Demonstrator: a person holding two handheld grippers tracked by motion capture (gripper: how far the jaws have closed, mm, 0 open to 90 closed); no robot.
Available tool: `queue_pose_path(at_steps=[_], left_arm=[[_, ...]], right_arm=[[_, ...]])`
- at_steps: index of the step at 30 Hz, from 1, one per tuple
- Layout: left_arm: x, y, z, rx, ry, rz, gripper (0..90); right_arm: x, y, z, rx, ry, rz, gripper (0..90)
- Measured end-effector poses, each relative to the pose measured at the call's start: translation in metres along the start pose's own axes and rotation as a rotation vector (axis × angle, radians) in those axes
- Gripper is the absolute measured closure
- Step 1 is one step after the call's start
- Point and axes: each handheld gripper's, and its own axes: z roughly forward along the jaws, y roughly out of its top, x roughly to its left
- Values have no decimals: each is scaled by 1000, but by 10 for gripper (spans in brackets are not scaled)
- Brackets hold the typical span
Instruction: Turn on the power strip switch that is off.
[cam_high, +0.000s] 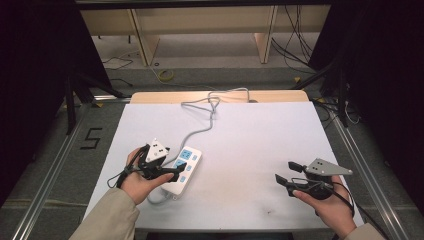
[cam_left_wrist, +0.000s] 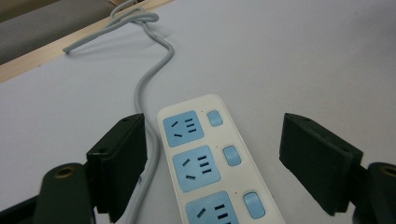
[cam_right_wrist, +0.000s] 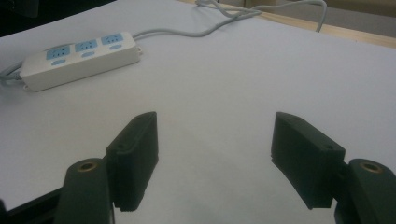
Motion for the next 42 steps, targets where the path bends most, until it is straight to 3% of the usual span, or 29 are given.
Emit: queue_pose_path(at_steps=[4,12,42], left_arm=[[2,-3,-3,0,-27,14,224],[9,-11,-8,-1,-41,21,218],[29,-38,-26,28,7,5,198]], right_arm=[[0,0,0,-1,3,0,321],[0,0,1,-3,6,0,318],[1,0,1,-1,14,-5,311]])
